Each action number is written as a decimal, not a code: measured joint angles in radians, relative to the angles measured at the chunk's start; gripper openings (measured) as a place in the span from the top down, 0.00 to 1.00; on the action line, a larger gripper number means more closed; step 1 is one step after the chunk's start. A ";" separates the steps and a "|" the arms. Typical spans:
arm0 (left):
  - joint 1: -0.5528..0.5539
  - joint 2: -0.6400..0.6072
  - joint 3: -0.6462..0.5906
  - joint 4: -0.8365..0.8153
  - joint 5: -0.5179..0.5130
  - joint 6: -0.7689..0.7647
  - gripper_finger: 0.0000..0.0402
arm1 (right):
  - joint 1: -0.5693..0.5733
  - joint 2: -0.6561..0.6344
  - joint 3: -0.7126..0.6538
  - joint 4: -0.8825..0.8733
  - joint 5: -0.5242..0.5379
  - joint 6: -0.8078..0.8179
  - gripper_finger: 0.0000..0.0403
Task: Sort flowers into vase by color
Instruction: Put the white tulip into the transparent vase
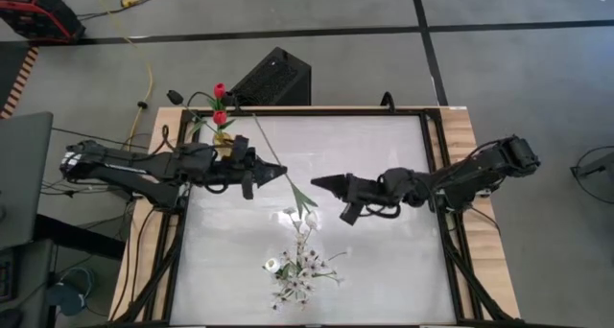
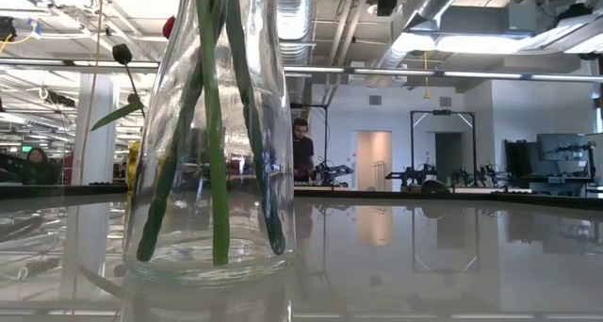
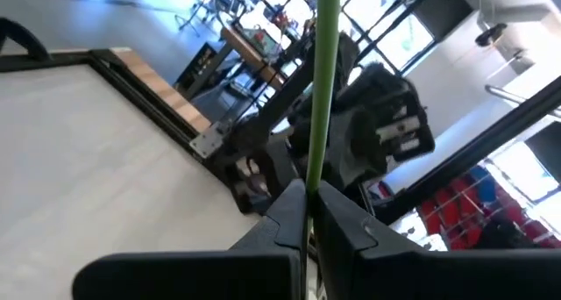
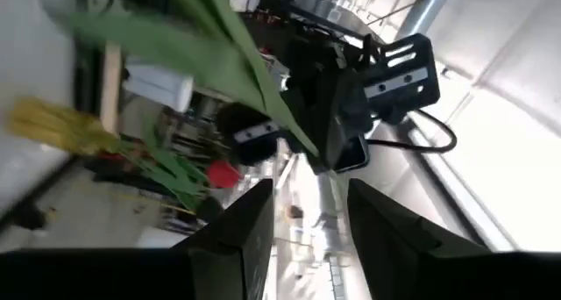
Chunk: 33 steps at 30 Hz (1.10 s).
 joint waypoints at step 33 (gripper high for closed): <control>0.172 0.213 0.005 0.326 0.310 -0.105 1.00 | -0.048 0.000 0.000 -0.008 -0.134 -0.101 0.71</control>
